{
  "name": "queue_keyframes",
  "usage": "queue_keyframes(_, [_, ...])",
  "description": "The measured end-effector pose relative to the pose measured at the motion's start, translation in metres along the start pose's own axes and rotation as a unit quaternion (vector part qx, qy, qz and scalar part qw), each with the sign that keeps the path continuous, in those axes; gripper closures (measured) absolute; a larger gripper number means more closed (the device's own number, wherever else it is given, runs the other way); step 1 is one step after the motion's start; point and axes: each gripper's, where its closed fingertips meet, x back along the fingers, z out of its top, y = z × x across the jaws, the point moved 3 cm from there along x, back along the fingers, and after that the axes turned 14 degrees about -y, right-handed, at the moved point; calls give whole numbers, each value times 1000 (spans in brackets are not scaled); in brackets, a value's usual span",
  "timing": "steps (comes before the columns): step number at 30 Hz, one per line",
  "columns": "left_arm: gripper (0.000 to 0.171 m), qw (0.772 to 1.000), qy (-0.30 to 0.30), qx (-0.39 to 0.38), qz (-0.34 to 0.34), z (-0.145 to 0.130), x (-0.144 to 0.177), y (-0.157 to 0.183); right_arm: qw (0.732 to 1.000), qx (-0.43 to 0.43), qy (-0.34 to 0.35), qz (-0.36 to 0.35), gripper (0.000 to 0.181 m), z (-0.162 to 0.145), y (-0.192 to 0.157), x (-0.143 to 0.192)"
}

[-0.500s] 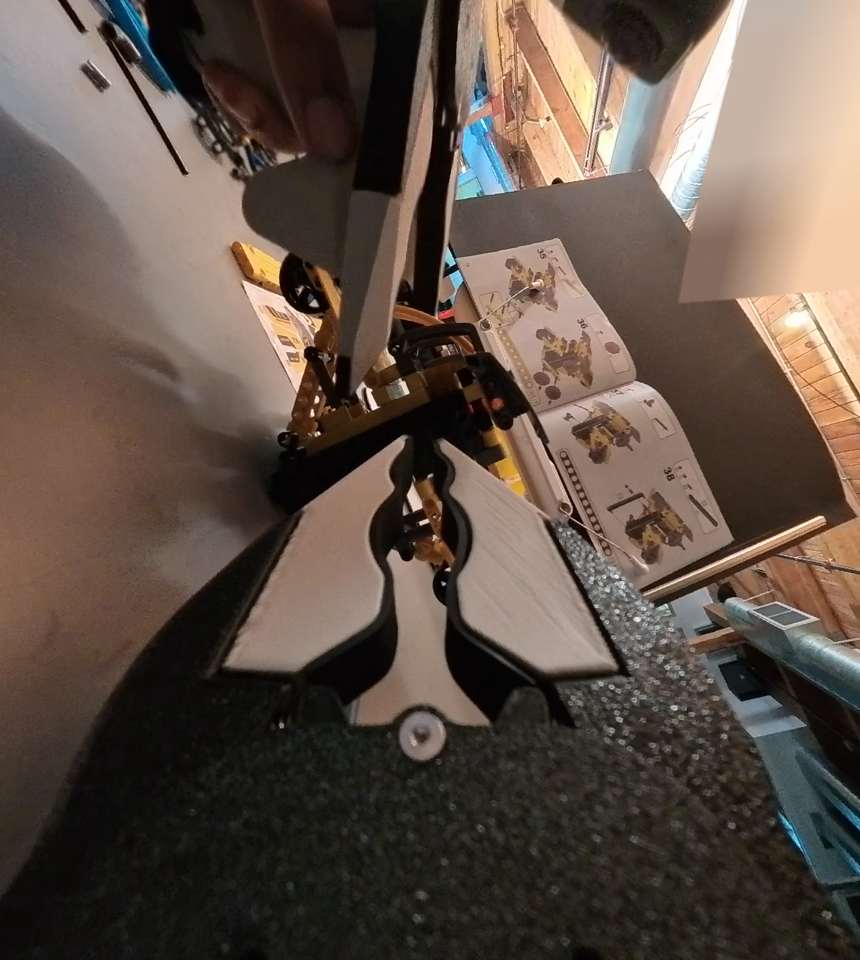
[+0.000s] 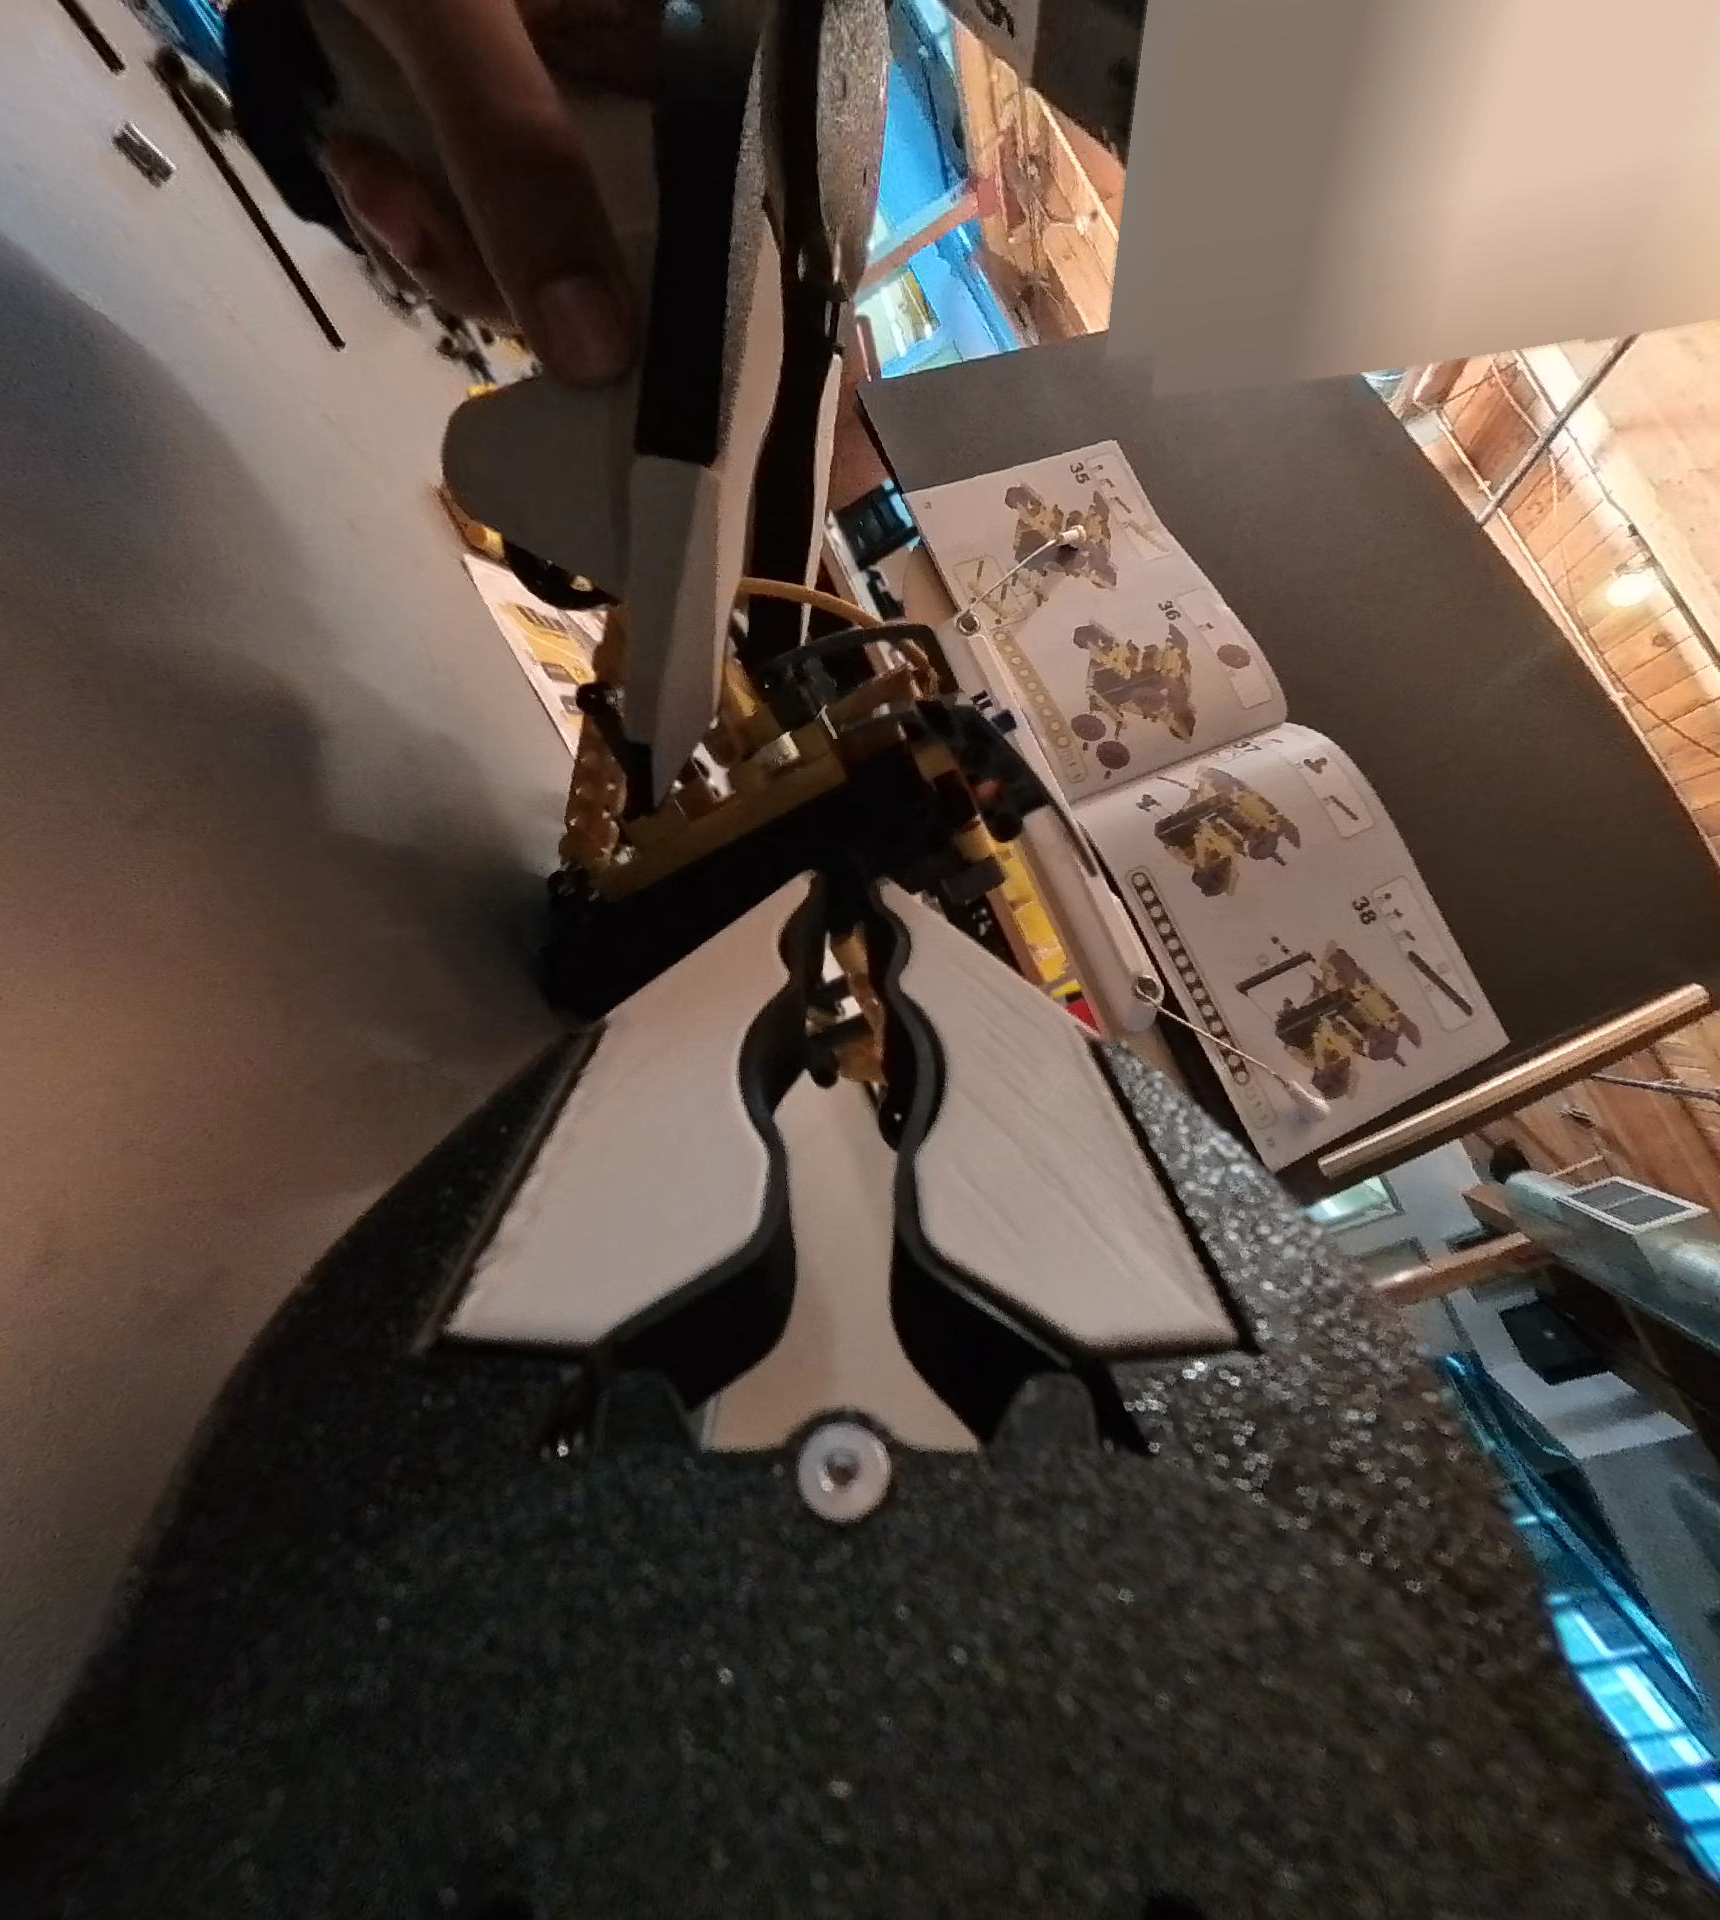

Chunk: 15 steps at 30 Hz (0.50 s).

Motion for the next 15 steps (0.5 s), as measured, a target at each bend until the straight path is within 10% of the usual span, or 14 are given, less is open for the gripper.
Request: queue_keyframes(15, [95,999,3,-35,-17,-1,0,-2,998,29,44,20,175,0,0,1])
